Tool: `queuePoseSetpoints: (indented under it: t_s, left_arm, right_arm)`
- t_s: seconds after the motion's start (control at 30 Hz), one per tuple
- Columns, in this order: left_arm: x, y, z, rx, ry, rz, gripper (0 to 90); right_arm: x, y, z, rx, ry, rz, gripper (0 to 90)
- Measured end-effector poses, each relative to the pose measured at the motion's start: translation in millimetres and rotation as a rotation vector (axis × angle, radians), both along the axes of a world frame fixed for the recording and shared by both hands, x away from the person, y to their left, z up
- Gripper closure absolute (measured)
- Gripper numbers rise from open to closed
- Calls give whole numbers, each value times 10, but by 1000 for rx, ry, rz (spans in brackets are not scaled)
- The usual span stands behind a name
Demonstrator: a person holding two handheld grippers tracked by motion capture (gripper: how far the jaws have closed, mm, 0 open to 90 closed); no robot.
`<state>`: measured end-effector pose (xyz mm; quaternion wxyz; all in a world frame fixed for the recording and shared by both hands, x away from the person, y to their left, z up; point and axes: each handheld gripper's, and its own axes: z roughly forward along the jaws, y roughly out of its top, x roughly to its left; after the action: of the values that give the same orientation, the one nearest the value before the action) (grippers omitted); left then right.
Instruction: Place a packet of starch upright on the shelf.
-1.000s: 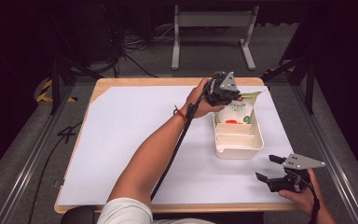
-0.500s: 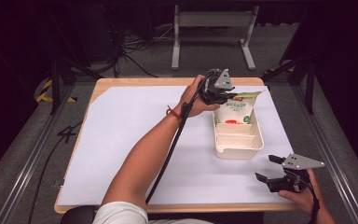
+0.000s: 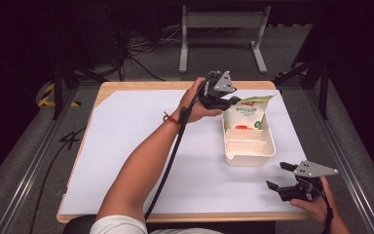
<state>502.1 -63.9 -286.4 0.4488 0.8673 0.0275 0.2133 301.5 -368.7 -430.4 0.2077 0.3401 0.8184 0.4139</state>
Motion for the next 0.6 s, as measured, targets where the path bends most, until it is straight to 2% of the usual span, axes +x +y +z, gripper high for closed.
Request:
queuePoseSetpoints:
  t_s: [0.23,0.3,0.47,0.6]
  left_arm:
    - [-41,76,-27,23,-23,43,466]
    - [-39,109,-39,24,-14,43,442]
    - [-34,205,-98,36,-8,86,341]
    - [-34,293,-145,29,9,107,297]
  right_arm:
    - [-3,-3,0,-2,1,1,131]
    - [-3,-1,-1,-3,0,2,130]
    - [-3,4,-5,-5,2,4,131]
    - [-3,5,-8,-7,5,4,131]
